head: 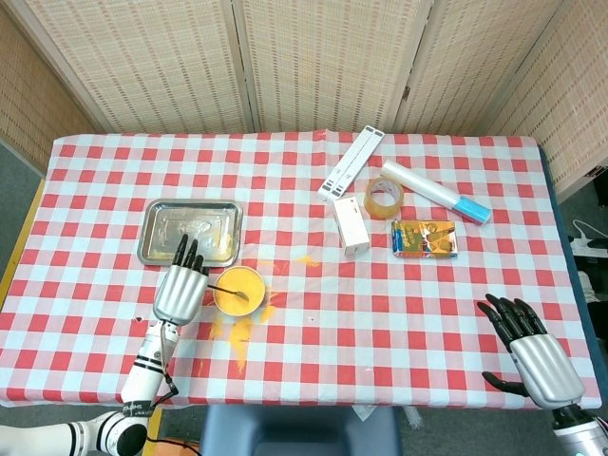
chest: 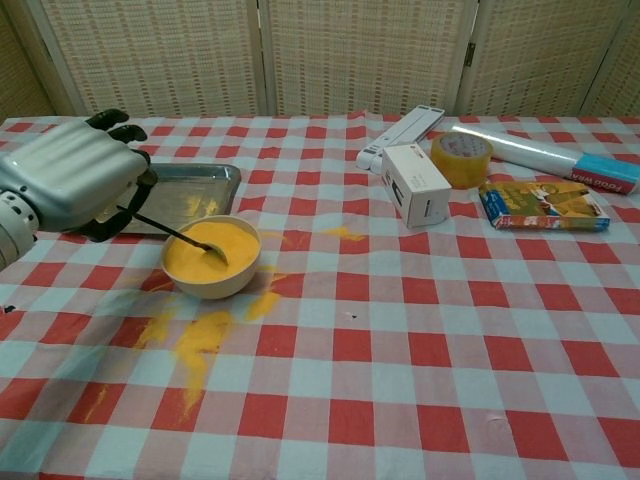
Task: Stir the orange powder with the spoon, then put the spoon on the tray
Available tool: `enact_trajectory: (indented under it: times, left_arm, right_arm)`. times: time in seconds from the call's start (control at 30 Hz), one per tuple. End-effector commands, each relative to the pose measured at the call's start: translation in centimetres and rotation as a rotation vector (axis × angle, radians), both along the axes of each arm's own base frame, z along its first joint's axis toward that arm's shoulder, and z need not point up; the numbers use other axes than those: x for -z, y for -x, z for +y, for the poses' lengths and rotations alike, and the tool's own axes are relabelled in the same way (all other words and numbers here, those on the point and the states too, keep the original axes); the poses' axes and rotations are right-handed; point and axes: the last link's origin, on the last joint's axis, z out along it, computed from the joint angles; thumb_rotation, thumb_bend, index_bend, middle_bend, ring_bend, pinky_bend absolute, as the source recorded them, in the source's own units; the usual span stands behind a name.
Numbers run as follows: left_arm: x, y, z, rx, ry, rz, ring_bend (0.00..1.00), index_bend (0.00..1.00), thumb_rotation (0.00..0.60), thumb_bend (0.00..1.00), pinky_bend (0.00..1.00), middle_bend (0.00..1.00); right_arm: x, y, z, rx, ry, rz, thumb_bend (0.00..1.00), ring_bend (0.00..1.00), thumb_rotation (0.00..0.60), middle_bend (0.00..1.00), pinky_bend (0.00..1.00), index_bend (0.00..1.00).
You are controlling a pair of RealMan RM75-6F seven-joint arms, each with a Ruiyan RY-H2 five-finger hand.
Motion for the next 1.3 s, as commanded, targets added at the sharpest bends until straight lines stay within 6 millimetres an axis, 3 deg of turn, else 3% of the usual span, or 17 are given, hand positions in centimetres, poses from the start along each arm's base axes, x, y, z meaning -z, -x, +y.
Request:
enact_trajectory:
  times: [0.03, 0.33, 0.57, 0.9, 1.3]
  left_arm:
    - [-0.2, -0.2, 0.5, 0.005, -0.012, -0.017, 0.09, 0.81, 0.6, 0.84, 0.0, 0.34]
    - [0.1, -0.1, 3.4, 0.013, -0.06, -0.03, 0.09, 0.82, 0.6, 0.84, 0.0, 0.35]
    - [0.6, 0.2, 4.5, -0.002, -0.066, -0.035, 0.1, 0.82, 0.6, 0.84, 0.0, 0.35]
    - [1.1, 1.0, 3.7, -0.012, -0.027, -0.022, 0.1, 0.82, 0.6, 0.83, 0.0, 0.35]
    - [-0.5, 1.5, 1.1, -0.049, 0.037, -0.015, 0.1, 0.82, 0.6, 0.83, 0.0, 0.34]
  right_arm:
    - [0.0, 0.0, 0.0, 0.001, 0.0, 0.001, 0.05, 0.0, 0.6, 0.0, 0.0, 0.0]
    - [0.2, 0.3, -0.4, 0.016, 0.004, 0.014, 0.05, 0.0, 0.6, 0.0, 0.0, 0.0]
    - [0.2, 0.5, -0.8, 0.028, 0.011, 0.019, 0.05, 0.0, 0.6, 0.0, 0.0, 0.0]
    - [0.2, 0.4, -0.7, 0.025, 0.012, 0.018, 0.05, 0.0, 0.6, 0.0, 0.0, 0.0]
    - [0.4, 0.1, -0.4, 0.01, 0.0, 0.015, 0.05, 0.0, 0.6, 0.0, 0.0, 0.0]
